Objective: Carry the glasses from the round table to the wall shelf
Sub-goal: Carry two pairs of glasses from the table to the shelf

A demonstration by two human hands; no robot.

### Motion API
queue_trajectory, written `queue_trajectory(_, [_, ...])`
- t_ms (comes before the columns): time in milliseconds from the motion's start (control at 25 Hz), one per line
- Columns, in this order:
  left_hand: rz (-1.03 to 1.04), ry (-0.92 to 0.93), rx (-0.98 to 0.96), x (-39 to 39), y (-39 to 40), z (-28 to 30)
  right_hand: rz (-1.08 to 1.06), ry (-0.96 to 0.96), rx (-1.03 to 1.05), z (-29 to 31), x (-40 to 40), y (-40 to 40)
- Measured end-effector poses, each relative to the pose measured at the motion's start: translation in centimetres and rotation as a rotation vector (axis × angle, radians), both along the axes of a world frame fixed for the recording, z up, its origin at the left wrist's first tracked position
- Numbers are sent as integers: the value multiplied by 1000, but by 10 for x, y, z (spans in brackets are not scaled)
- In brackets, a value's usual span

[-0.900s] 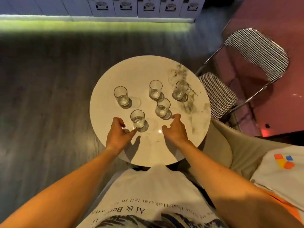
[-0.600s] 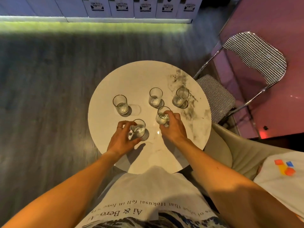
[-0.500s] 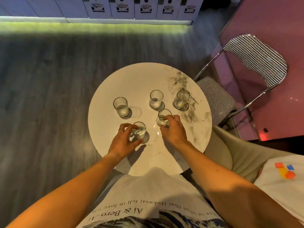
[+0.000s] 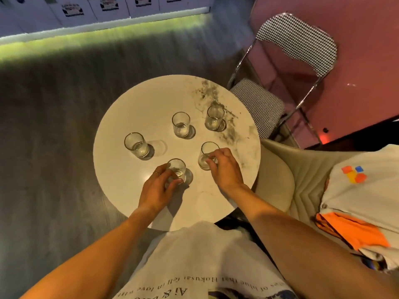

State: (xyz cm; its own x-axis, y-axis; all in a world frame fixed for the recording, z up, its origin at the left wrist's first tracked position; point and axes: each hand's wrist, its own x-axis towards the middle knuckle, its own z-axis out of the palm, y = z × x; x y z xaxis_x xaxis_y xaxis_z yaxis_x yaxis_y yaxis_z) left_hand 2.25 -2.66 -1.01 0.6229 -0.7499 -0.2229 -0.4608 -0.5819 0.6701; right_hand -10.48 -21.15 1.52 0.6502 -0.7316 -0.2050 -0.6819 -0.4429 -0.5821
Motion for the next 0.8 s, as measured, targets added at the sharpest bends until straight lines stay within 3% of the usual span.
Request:
queue_trajectory(240, [-434,-103,-127,-26,-76,25,-408,-72,-33,13,-101,-2])
queue_trajectory(400, [-780,-180,-175,-91,-136,46,-721,-103,-119,30,-201,10])
queue_trajectory(600, [-1141,-228,-264,-222,-172,74,-1040,-181,-216,48,-342,63])
queue_trajectory(800, [-1477,-237,-355,-411,-156,72,-1351,-154,-292,56,-516,163])
